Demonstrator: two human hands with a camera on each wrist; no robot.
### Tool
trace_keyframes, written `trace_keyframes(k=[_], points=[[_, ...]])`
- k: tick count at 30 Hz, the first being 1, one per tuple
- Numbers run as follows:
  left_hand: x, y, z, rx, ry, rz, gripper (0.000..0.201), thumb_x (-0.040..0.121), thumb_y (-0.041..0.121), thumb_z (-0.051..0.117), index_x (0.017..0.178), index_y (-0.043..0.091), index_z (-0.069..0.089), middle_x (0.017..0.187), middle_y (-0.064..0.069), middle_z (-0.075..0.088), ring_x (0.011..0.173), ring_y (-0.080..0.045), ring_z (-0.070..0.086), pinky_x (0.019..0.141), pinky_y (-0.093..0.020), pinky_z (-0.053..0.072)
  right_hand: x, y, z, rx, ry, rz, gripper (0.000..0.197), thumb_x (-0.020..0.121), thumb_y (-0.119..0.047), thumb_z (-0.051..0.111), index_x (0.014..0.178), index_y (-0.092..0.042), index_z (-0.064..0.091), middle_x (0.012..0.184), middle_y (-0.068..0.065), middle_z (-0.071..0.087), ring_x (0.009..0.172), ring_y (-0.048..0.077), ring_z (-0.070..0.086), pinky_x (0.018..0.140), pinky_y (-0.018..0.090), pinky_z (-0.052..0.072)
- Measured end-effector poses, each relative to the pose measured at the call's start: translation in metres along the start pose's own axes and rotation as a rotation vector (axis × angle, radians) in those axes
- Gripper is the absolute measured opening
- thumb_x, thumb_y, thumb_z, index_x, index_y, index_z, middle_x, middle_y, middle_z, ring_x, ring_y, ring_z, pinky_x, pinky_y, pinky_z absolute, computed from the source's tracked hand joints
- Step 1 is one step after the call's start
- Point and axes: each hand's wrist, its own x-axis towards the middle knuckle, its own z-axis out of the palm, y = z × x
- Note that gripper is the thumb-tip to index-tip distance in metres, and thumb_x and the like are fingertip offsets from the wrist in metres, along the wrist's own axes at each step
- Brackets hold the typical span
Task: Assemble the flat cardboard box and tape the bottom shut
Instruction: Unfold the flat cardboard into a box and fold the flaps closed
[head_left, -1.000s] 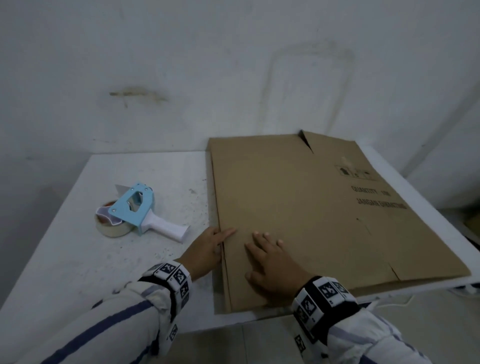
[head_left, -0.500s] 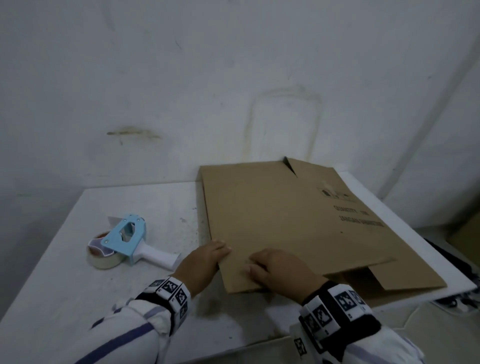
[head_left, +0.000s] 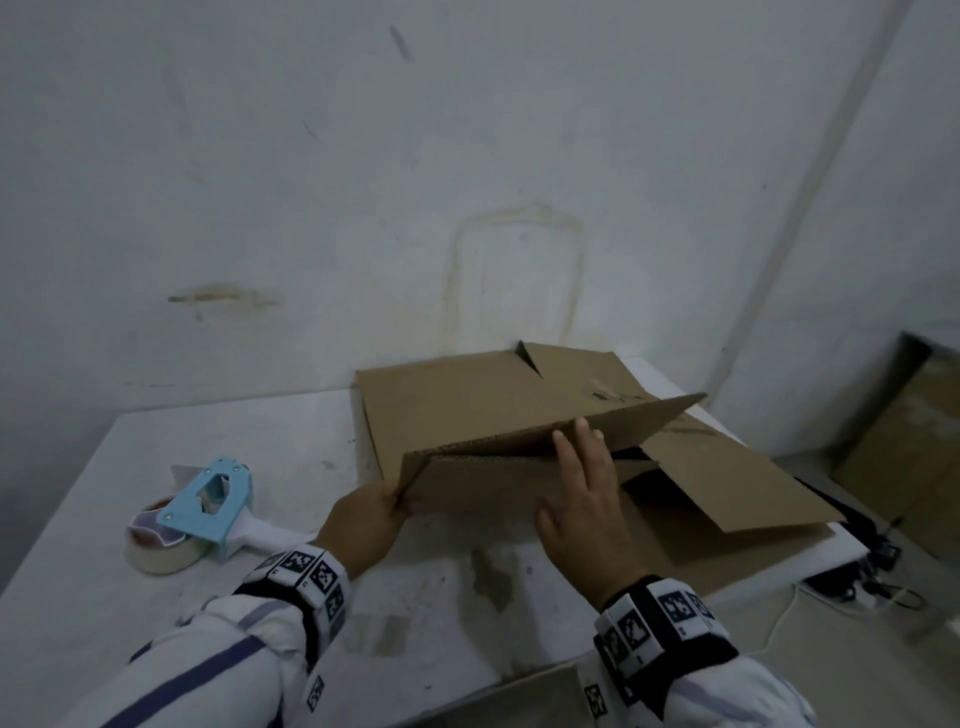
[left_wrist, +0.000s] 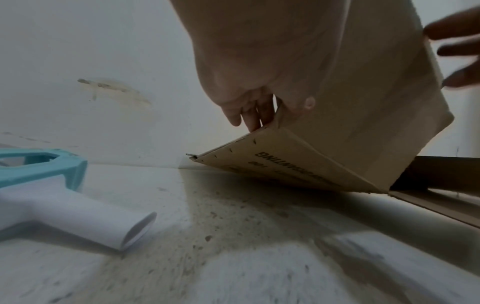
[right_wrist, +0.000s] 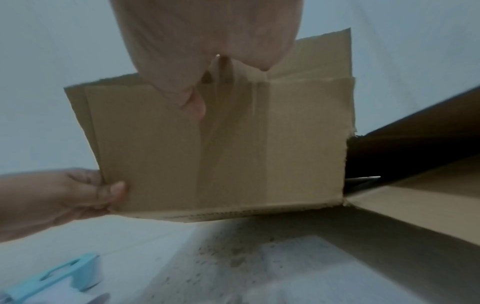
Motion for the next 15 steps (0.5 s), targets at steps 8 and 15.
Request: trace_keyframes(k=[8,15], points=[[0.011,0.023,-0.037,-0.259,0.148,-0.116,0.043,0.096,0.043,0.042,0.130,0.020,0.053,0.127,-0.011,0.062,0.113,-0.030,0.058,0.090,-0.033,0.045,0.028,0.003,0.003,0.143,-0.208,0.341,0.075,0.091,-0.016,0.053,0.152,-0.012,0.009,0.160,0.011,-0.007,0.148,0.029,-0.001,0.119,0.036,0.012],[0.022,0.037,-0.068,-0.361,0.276,-0.111,0.038,0.097,0.039,0.042,0.128,0.020,0.055,0.126,-0.007,0.062,0.114,-0.030,0.056,0.091,-0.034,0.043,0.068,0.017,-0.004,0.168,-0.225,0.401,0.077,0.090,-0.022,0.061,0.151,-0.012,0.015,0.159,0.018,-0.006,0.148,0.032,0.001,0.120,0.038,0.016]])
